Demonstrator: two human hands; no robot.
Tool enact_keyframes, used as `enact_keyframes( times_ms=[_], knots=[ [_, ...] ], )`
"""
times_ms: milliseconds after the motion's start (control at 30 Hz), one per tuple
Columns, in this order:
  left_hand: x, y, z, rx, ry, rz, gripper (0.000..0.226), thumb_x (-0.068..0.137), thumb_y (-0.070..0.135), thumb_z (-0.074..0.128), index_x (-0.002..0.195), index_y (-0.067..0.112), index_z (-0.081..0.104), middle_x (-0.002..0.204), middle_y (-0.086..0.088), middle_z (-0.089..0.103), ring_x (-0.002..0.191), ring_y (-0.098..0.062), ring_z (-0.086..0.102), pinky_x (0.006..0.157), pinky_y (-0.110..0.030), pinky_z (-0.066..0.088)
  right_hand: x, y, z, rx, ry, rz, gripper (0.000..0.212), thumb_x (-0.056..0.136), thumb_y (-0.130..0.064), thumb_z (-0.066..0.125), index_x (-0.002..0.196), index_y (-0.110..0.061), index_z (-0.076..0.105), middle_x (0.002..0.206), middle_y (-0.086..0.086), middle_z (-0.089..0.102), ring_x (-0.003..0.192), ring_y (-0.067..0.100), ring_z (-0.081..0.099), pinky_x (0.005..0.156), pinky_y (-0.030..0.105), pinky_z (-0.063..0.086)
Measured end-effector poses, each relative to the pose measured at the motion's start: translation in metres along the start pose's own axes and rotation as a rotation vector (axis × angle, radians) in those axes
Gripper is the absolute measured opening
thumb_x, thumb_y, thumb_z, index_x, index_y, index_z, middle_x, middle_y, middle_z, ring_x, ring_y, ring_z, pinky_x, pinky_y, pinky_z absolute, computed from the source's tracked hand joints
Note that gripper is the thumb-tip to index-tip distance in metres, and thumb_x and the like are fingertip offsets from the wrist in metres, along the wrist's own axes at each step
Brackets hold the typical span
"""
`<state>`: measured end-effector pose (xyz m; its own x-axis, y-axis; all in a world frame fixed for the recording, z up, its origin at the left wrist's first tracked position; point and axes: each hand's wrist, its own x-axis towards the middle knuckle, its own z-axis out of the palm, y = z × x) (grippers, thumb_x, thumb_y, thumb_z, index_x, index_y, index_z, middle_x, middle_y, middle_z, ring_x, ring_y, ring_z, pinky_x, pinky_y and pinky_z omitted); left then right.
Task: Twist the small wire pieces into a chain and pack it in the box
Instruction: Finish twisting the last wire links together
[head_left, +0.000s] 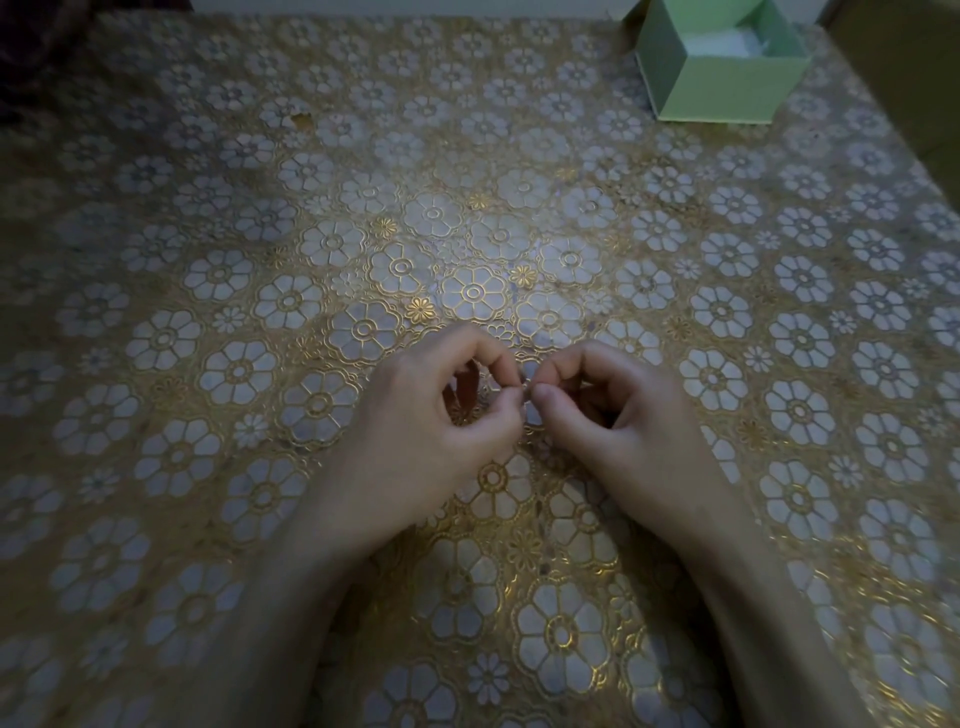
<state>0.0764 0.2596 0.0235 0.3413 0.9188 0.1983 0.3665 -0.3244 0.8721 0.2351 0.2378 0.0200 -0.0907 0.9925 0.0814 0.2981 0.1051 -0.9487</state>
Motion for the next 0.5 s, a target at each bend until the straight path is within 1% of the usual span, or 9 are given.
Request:
enact_keyframes(
  times_ms=[33,100,200,300,400,500],
  knots=[
    [0.0001,-0.0004,0.0002,-0.012,0.014,-0.016,0.010,0.072,0.034,0.056,0.074,0.025,0.055,0.079,-0.004,0.064,0.072,-0.027,0.060,0.065,-0.043,0.049,0.0002,0.0006,-0.0001,-0.010,-0.004,-0.005,0.007,0.077,-0.023,0.059,0.070,-0.022,0.060,0.060,-0.011,0.055,0.051,0.002,0.042,0.051,0.018,0.033],
    [0.0001,-0.0015,0.0010,-0.030,0.042,-0.040,0.010,0.071,0.034,0.057,0.074,0.025,0.055,0.079,-0.002,0.065,0.075,-0.027,0.062,0.068,-0.046,0.050,0.0005,0.0012,0.0000,-0.013,-0.006,-0.010,0.005,0.077,-0.023,0.060,0.072,-0.024,0.061,0.064,-0.009,0.059,0.052,0.005,0.045,0.051,0.020,0.035],
    [0.0003,-0.0012,0.0022,-0.051,0.052,-0.066,0.012,0.069,0.033,0.058,0.076,0.024,0.055,0.079,0.000,0.066,0.076,-0.024,0.064,0.069,-0.047,0.051,0.0014,0.0016,-0.0003,-0.030,-0.001,-0.022,0.007,0.075,-0.023,0.062,0.070,-0.027,0.060,0.061,-0.009,0.056,0.050,0.002,0.044,0.050,0.014,0.032],
    [0.0006,-0.0013,0.0028,-0.047,0.047,-0.084,0.014,0.067,0.036,0.057,0.077,0.026,0.054,0.077,-0.002,0.066,0.075,-0.026,0.064,0.069,-0.048,0.051,0.0015,0.0019,-0.0011,-0.059,-0.004,-0.028,0.008,0.075,-0.022,0.062,0.068,-0.025,0.059,0.056,-0.012,0.051,0.047,0.002,0.042,0.049,0.010,0.029],
    [0.0003,-0.0014,0.0016,-0.044,0.051,-0.103,0.015,0.067,0.037,0.057,0.077,0.027,0.055,0.077,-0.001,0.066,0.075,-0.025,0.064,0.068,-0.048,0.052,0.0012,0.0033,-0.0015,-0.080,0.005,-0.034,0.008,0.076,-0.022,0.062,0.068,-0.023,0.059,0.056,-0.012,0.051,0.048,0.002,0.042,0.050,0.010,0.029],
    [0.0006,-0.0020,0.0007,-0.049,0.068,-0.108,0.014,0.067,0.037,0.057,0.076,0.026,0.055,0.078,0.001,0.065,0.076,-0.022,0.064,0.070,-0.047,0.051,0.0012,0.0036,-0.0019,-0.029,0.021,-0.021,0.005,0.076,-0.023,0.061,0.071,-0.024,0.060,0.061,-0.005,0.055,0.051,0.003,0.043,0.051,0.014,0.031]
  ],
)
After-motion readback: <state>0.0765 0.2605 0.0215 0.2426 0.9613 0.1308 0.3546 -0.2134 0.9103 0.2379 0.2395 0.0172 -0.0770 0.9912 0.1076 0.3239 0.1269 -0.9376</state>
